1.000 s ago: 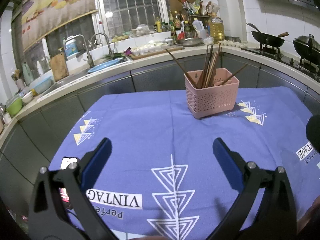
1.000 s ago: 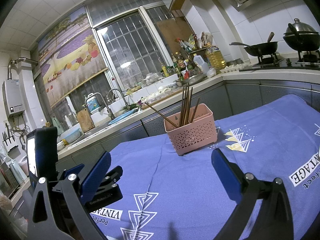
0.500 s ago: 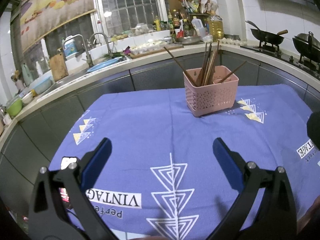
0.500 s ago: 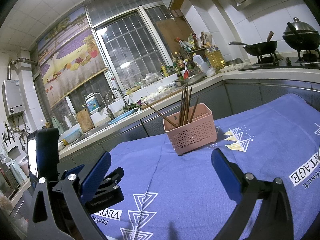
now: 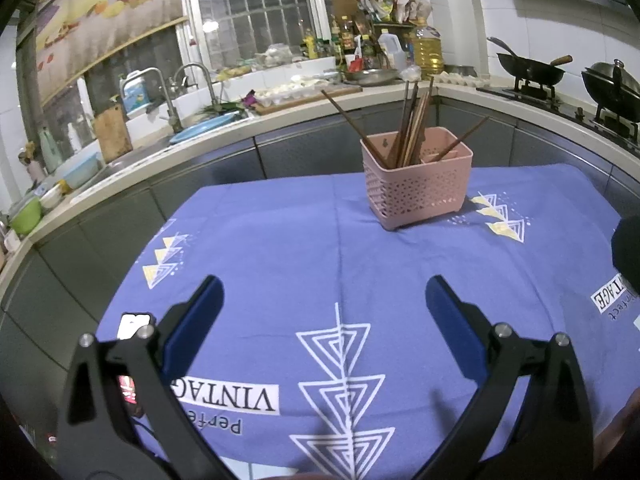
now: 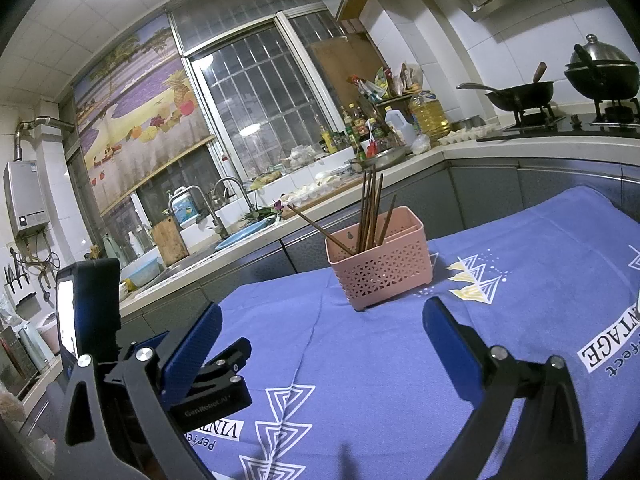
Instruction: Organize utensils
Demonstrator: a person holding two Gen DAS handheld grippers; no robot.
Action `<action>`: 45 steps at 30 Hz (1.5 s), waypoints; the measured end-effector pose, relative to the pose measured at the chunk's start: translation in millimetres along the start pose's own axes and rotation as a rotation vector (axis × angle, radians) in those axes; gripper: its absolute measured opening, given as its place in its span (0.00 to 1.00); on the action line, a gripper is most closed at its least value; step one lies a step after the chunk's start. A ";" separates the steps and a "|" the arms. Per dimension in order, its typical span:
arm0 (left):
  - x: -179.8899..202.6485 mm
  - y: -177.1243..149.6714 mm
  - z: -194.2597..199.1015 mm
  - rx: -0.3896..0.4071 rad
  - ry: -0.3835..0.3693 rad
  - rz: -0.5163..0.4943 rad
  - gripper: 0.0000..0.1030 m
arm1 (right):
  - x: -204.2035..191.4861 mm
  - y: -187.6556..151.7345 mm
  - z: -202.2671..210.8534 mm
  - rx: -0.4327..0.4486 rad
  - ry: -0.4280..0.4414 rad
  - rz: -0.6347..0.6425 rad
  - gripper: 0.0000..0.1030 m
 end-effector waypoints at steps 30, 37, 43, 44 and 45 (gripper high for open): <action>-10.0 -18.7 18.1 0.012 0.013 -0.033 0.94 | 1.9 -1.9 -0.5 0.001 -0.001 -0.002 0.96; -9.7 -17.6 17.7 0.011 0.011 -0.035 0.94 | 3.8 -2.3 -1.1 0.001 -0.002 -0.005 0.96; -4.6 -13.6 16.0 0.011 0.012 -0.036 0.94 | 3.8 -2.3 -0.9 0.001 -0.003 -0.006 0.96; -9.3 -16.8 18.2 0.011 0.012 -0.036 0.94 | 3.9 -2.3 -1.0 0.001 -0.003 -0.006 0.96; -4.1 -13.1 15.8 0.011 0.012 -0.037 0.94 | 3.9 -2.3 -1.1 0.001 -0.002 -0.006 0.96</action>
Point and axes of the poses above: each gripper's, at about its wrist camera, not at the fingertips, and z roughly against the way its jaws point, x to its right, y to its top, the point moved 1 cm from there along -z, roughly the way its jaws point, and after that the axes turned 11 degrees about y, right-handed, at the moved point
